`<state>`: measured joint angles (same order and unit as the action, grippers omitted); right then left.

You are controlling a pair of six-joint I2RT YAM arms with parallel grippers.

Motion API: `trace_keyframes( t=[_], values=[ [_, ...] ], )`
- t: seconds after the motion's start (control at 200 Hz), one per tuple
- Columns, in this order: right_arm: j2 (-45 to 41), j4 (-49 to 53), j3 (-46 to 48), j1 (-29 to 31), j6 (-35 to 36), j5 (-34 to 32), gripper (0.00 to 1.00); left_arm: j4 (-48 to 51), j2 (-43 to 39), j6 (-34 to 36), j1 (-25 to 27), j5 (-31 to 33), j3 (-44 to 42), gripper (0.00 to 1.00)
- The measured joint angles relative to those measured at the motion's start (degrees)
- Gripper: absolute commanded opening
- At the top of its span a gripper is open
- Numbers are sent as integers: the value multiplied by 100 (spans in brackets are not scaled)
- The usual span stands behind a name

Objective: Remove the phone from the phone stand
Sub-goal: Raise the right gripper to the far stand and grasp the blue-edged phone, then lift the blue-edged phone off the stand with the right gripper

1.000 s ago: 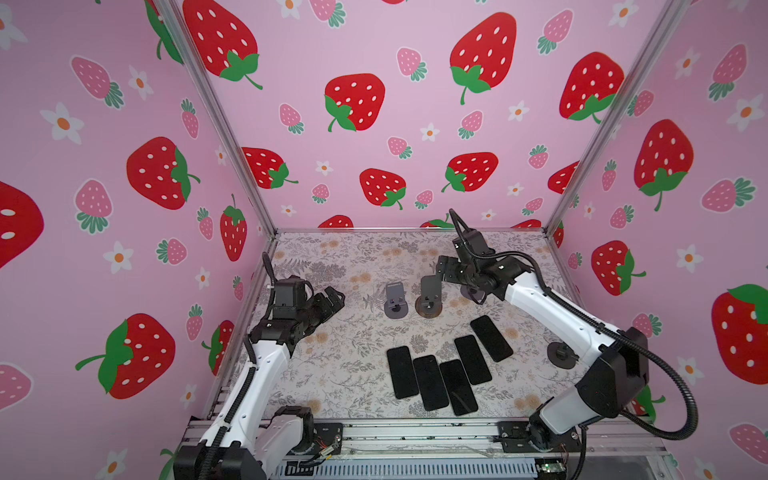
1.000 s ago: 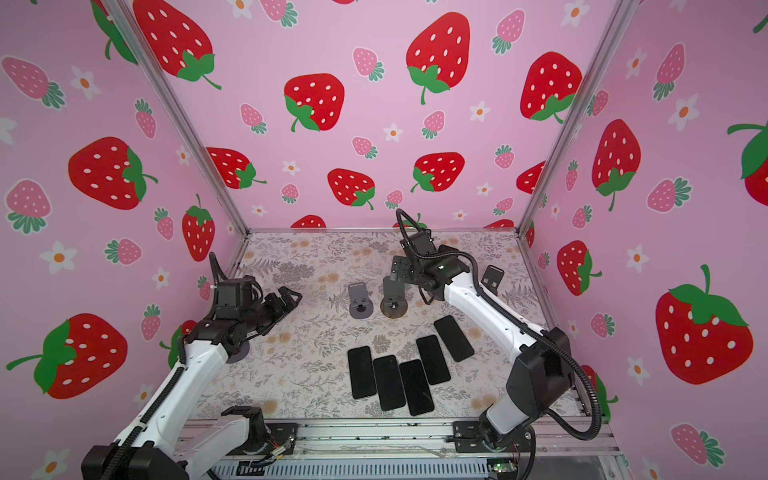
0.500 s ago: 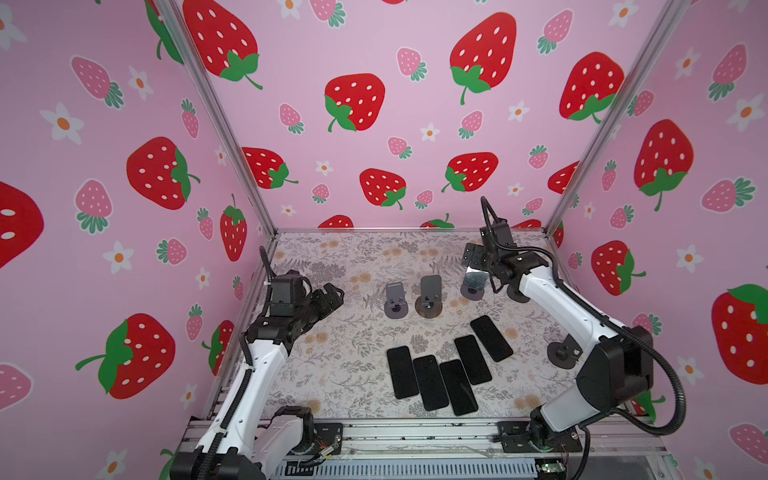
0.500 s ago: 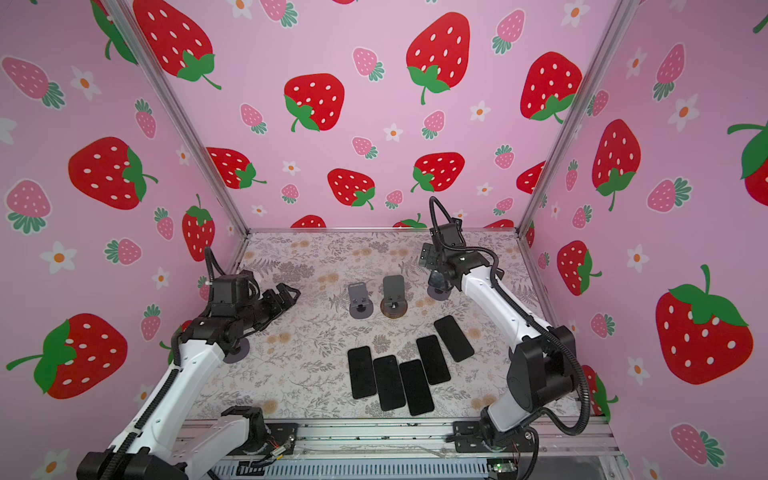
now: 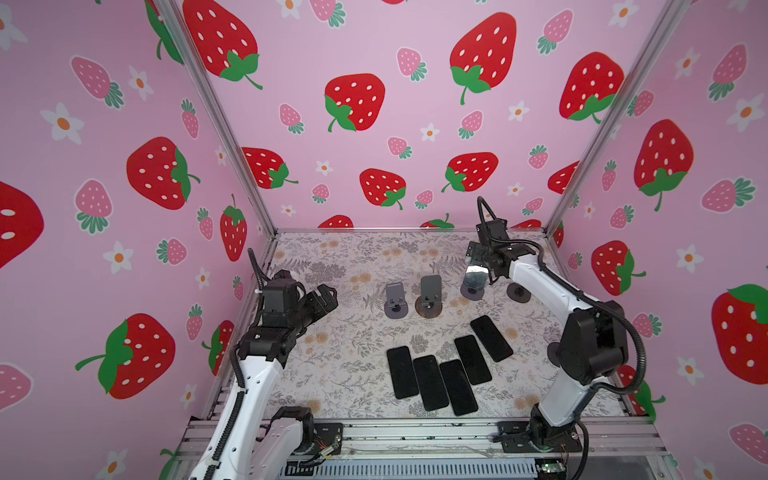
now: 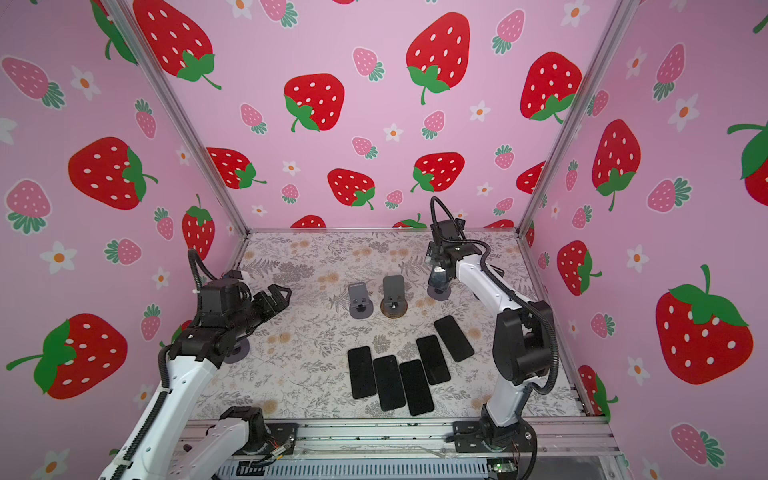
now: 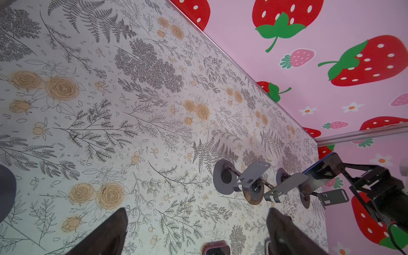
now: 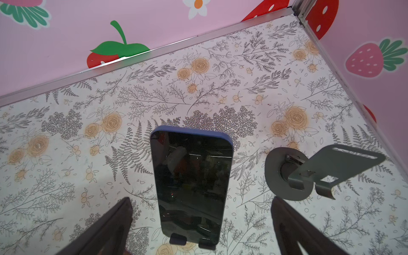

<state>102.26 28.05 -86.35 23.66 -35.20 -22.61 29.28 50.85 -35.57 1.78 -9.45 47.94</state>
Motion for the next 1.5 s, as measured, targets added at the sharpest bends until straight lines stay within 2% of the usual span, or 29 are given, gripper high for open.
trace_keyframes(
  t=[0.26, 0.495, 0.585, 0.81, 0.885, 1.131, 1.306, 1.501],
  values=[
    [649, 238, -772, -44, -166, 48, 100, 96, 22, 52, 0, -48, -170, 99],
    [1381, 890, -1661, -55, -361, -334, 99, 13, 125, 68, 0, -210, -251, 99],
    [1495, 1038, -1668, -59, -393, -400, 97, -7, 181, 66, 0, -238, -264, 99],
    [1556, 1145, -1668, -59, -437, -437, 79, -98, 269, 37, 0, -367, -323, 100],
    [1556, 1128, -1665, -59, -433, -420, 77, -116, 284, 24, 0, -374, -334, 100],
    [1552, 1038, -1659, -59, -391, -245, 71, -173, 151, -42, 0, -424, -409, 100],
    [1495, 1021, -1635, -59, -348, -109, 71, -179, -85, -72, 0, -407, -433, 100],
    [1095, 1016, -1438, -59, -216, -90, 70, -144, -190, -160, 0, -341, -435, 99]
  ],
)
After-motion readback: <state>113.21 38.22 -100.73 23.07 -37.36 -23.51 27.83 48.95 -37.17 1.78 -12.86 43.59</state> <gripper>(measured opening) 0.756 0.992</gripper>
